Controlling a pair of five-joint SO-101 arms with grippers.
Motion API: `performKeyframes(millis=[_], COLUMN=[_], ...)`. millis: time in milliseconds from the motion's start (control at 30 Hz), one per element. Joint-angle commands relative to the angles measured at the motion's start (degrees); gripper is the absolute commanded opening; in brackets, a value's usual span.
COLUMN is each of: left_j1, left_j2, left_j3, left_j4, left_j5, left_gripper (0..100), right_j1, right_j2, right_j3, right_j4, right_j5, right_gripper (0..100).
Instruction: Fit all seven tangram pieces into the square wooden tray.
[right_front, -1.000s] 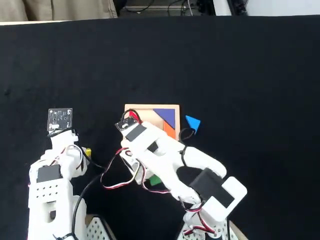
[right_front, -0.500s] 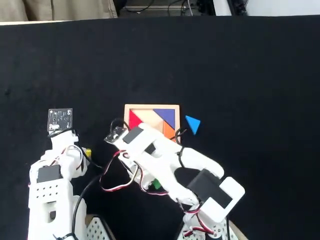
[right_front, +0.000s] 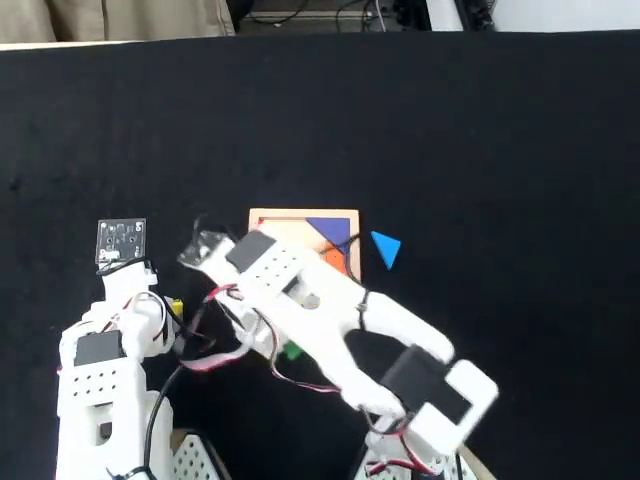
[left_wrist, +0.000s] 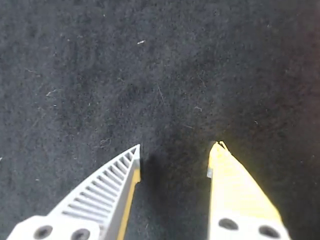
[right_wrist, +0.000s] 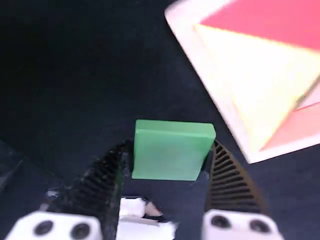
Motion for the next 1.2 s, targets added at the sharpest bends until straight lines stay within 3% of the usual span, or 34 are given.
performKeyframes(millis=[0, 67, 133, 333, 633, 1167], left_j1=[0.66, 0.57, 0.4, 0.57, 0.66, 0.66], left_j2=[-0.79, -0.79, -0.79, -0.79, -0.79, -0.79], left_j3=[-0.48, -0.48, -0.48, -0.48, -0.48, -0.48], left_j4=[-0.88, -0.88, -0.88, -0.88, -0.88, -0.88], left_j5=[-0.62, -0.62, -0.62, -0.62, -0.62, -0.62], left_gripper=[22, 22, 22, 22, 22, 22], right_j1=[2.46, 7.03, 12.13, 25.05, 18.9, 23.21], right_j2=[-5.93, -6.02, -5.49, 1.27, 8.75, 9.1], right_j3=[-4.09, -4.0, -3.56, -3.03, -3.47, -0.84], right_j4=[-0.09, -3.6, -7.21, -26.02, -32.09, -38.59], right_j5=[13.54, 23.91, 29.01, 25.93, 25.23, 23.3], right_gripper=[15.1, 15.1, 15.2, 15.2, 15.2, 15.2])
